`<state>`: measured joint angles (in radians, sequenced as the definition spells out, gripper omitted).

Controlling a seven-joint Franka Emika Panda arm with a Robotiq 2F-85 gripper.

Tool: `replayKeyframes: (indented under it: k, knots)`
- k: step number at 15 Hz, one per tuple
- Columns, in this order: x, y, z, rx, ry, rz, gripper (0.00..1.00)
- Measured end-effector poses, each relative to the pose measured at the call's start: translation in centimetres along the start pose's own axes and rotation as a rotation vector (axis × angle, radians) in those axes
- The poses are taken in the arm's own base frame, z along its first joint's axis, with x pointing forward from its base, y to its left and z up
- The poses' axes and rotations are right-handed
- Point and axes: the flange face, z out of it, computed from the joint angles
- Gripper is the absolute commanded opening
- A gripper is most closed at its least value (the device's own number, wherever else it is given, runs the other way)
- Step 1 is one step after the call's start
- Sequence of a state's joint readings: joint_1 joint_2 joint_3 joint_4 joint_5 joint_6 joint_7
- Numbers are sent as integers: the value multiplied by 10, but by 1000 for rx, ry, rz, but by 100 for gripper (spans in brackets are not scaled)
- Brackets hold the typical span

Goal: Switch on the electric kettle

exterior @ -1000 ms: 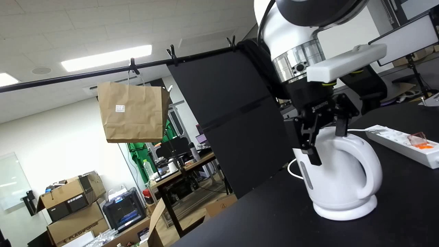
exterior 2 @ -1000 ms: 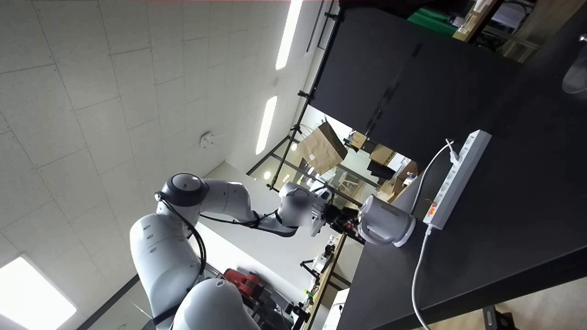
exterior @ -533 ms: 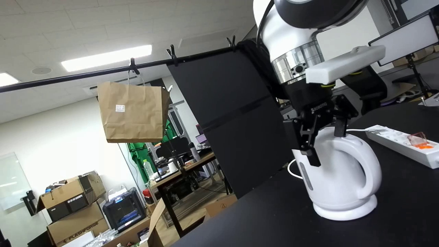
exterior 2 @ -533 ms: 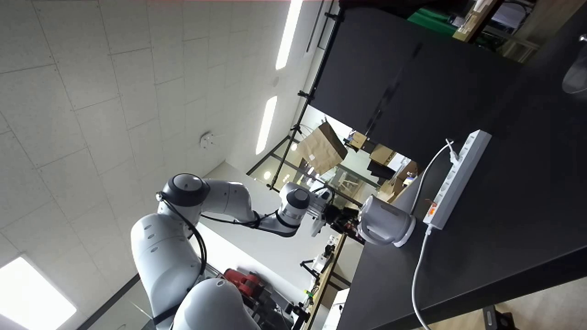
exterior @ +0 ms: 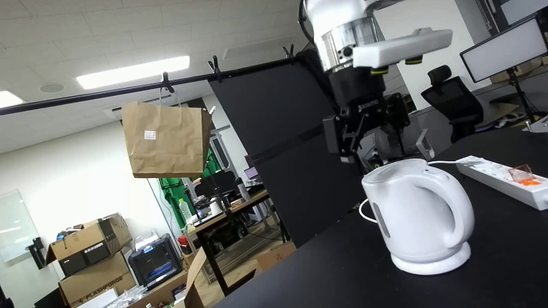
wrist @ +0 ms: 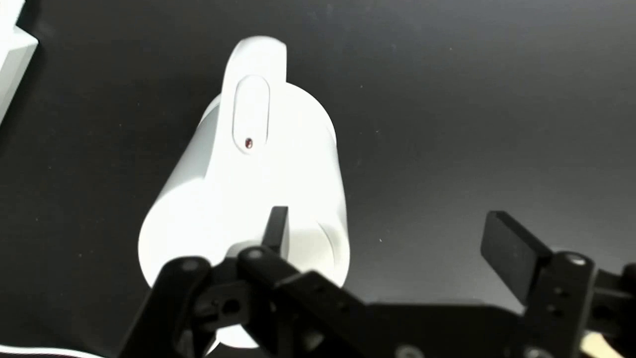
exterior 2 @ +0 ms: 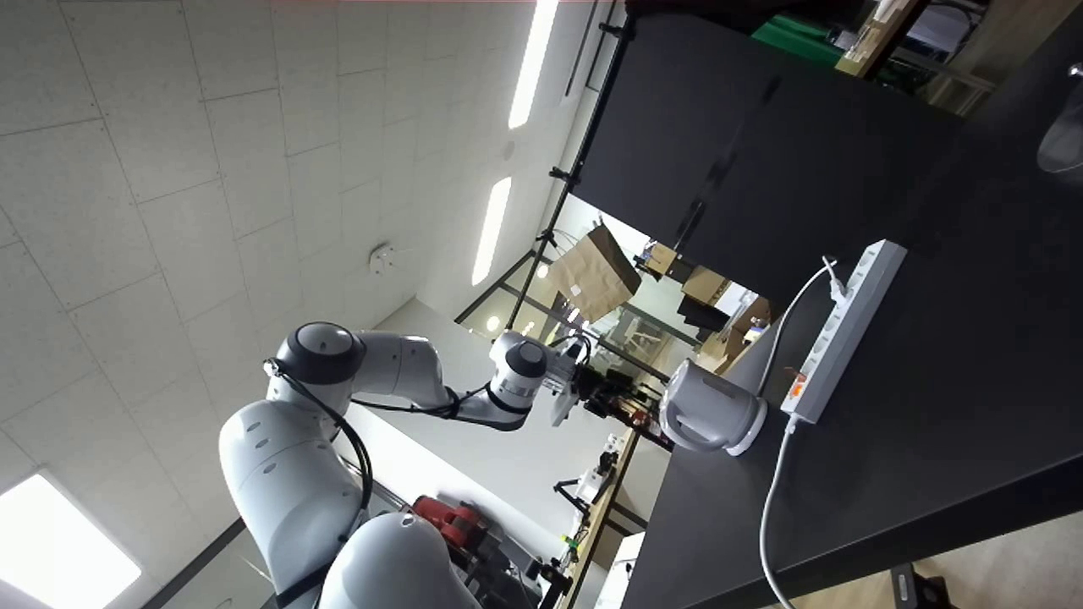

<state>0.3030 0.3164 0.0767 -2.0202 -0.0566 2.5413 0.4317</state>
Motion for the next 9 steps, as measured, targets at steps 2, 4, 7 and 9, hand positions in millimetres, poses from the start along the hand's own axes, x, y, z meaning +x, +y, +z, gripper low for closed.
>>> replayKeyframes:
  k: [2, 4, 7, 9]
  knots:
    - [2, -5, -20, 14, 29, -10, 100]
    - [2, -8, -30, 29, 40, -19, 100]
    - [1, -8, -33, 34, 40, -30, 100]
    - [1, -7, -33, 34, 39, -31, 100]
